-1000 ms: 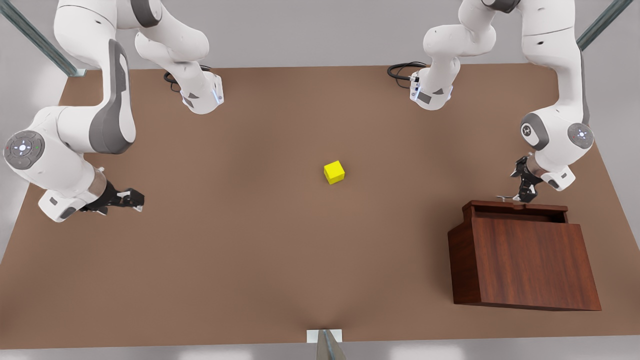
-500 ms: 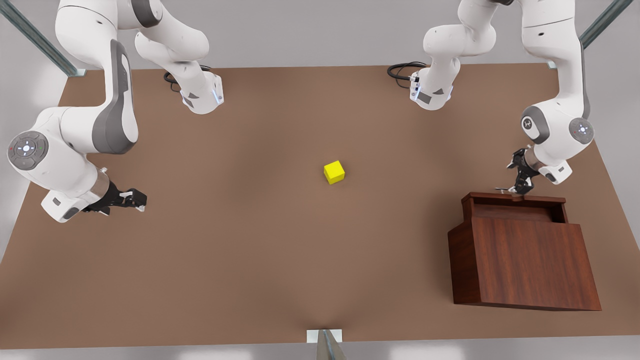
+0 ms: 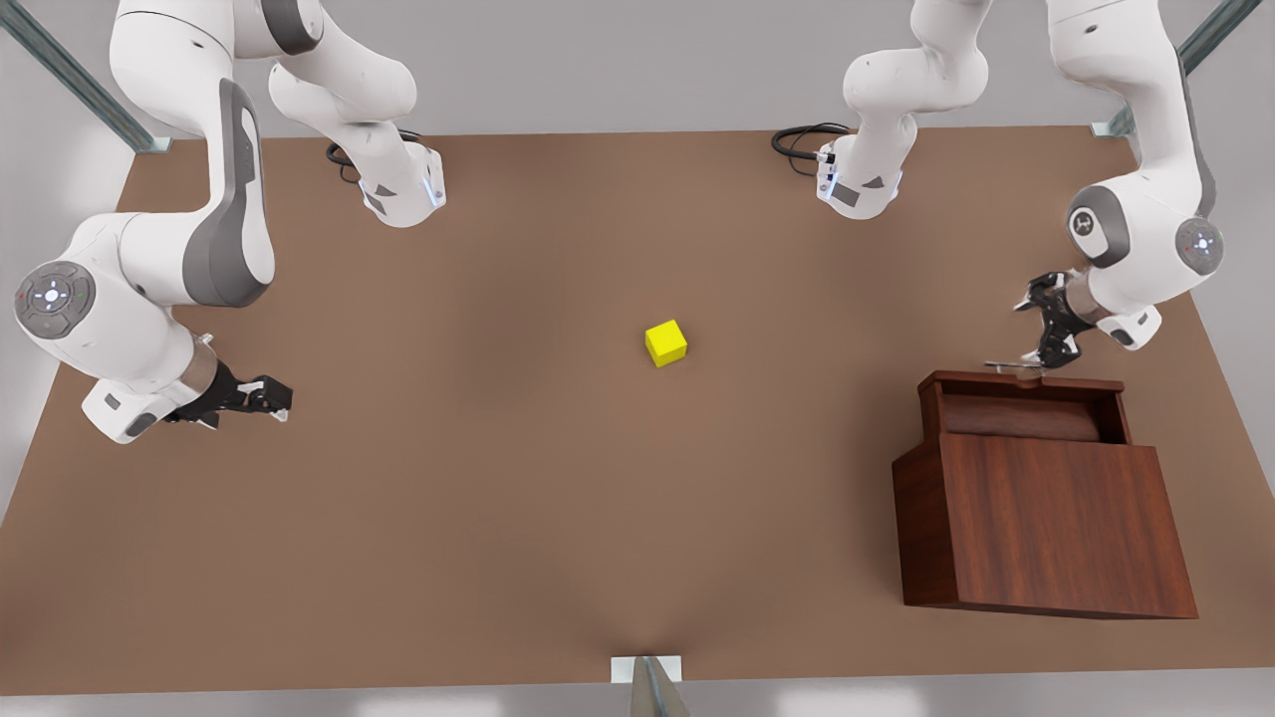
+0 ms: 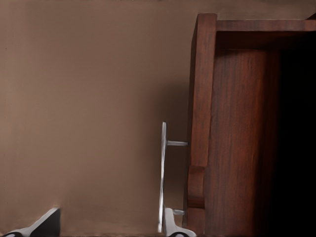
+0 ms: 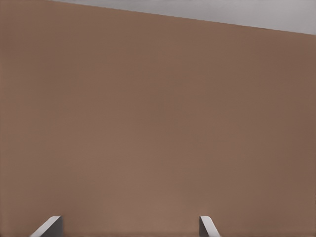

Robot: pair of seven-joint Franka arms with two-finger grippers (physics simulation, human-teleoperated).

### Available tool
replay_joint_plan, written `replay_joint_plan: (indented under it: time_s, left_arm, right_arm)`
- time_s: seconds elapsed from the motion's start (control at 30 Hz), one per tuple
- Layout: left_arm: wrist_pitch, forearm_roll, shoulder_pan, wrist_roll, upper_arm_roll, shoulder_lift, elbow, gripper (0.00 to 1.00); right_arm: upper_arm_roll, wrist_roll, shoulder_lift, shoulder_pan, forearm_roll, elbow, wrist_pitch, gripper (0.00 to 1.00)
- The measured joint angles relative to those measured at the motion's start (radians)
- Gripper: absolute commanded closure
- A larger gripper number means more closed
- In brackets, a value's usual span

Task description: Open the drawer with left arm, place the square in the middle with right arm, and place the square in the drawer with left arm

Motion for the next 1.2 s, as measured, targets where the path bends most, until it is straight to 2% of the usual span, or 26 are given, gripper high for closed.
replay_joint_plan:
  time_s: [0.07, 0.1, 0.17, 0.2, 0.23, 0.27, 0.33, 0.37, 0.4, 0.47, 0.53, 0.6, 0.93, 1.2]
  left_arm:
    - [-0.159, -0.003, 0.093, -0.096, -0.129, 0.004, 0.145, 0.0]
    - [-0.288, -0.002, 0.186, -0.085, -0.256, 0.026, 0.274, 0.0]
    - [-0.43, 0.017, 0.337, 0.052, -0.524, 0.145, 0.508, 0.0]
    - [-0.457, 0.059, 0.288, 0.305, -0.704, 0.231, 0.598, 0.0]
    - [-0.446, 0.101, 0.018, 0.582, -0.799, 0.286, 0.633, 0.0]
    - [-0.422, 0.134, -0.158, 0.823, -0.833, 0.373, 0.704, 0.0]
    - [-0.241, 0.178, -0.292, 0.867, -0.825, 0.504, 0.813, 0.0]
    - [-0.221, 0.193, -0.333, 0.857, -0.824, 0.577, 0.882, 0.0]
    - [-0.17, 0.204, -0.363, 0.859, -0.818, 0.602, 0.872, 0.0]
    - [0.079, 0.228, -0.422, 0.88, -0.75, 0.588, 0.643, 0.0]
    - [0.19, 0.237, -0.442, 1.212, -0.716, 0.552, 0.481, 0.0]
    - [0.288, 0.238, -0.474, 1.226, -0.699, 0.515, 0.355, 0.0]
    - [0.47, 0.253, -0.493, 1.285, -0.675, 0.528, 0.174, 0.0]
    - [0.511, 0.294, -0.496, 1.288, -0.675, 0.588, 0.171, 0.0]
  right_arm:
    - [0.001, 0.0, 0.0, 0.0, 0.0, 0.0, 0.001, 0.0]
    - [0.001, 0.0, 0.0, 0.0, 0.0, 0.0, -0.001, 0.0]
    - [0.001, 0.0, 0.0, 0.0, 0.0, 0.0, -0.001, 0.0]
    - [0.001, 0.0, 0.0, 0.0, 0.0, 0.0, -0.001, 0.0]
    - [0.001, 0.0, 0.0, 0.0, 0.0, 0.0, -0.001, 0.0]
    - [0.001, 0.0, 0.0, 0.0, 0.0, 0.0, -0.001, 0.0]
    - [0.001, 0.0, 0.0, 0.0, 0.0, 0.0, 0.0, 0.0]
    - [0.001, 0.0, 0.0, 0.0, 0.0, 0.0, -0.001, 0.0]
    - [0.001, 0.0, 0.0, 0.0, 0.0, 0.0, -0.001, 0.0]
    - [0.0, 0.0, 0.0, 0.0, 0.0, 0.0, 0.0, 0.0]
    - [0.001, 0.0, 0.0, 0.0, 0.0, 0.0, 0.001, 0.0]
    - [0.001, 0.0, 0.0, 0.0, 0.0, 0.0, -0.001, 0.0]
    - [0.0, -0.002, 0.0, 0.0, 0.0, 0.0, -0.001, 0.0]
    - [0.0, -0.002, 0.0, -0.001, 0.0, 0.0, -0.001, 0.0]
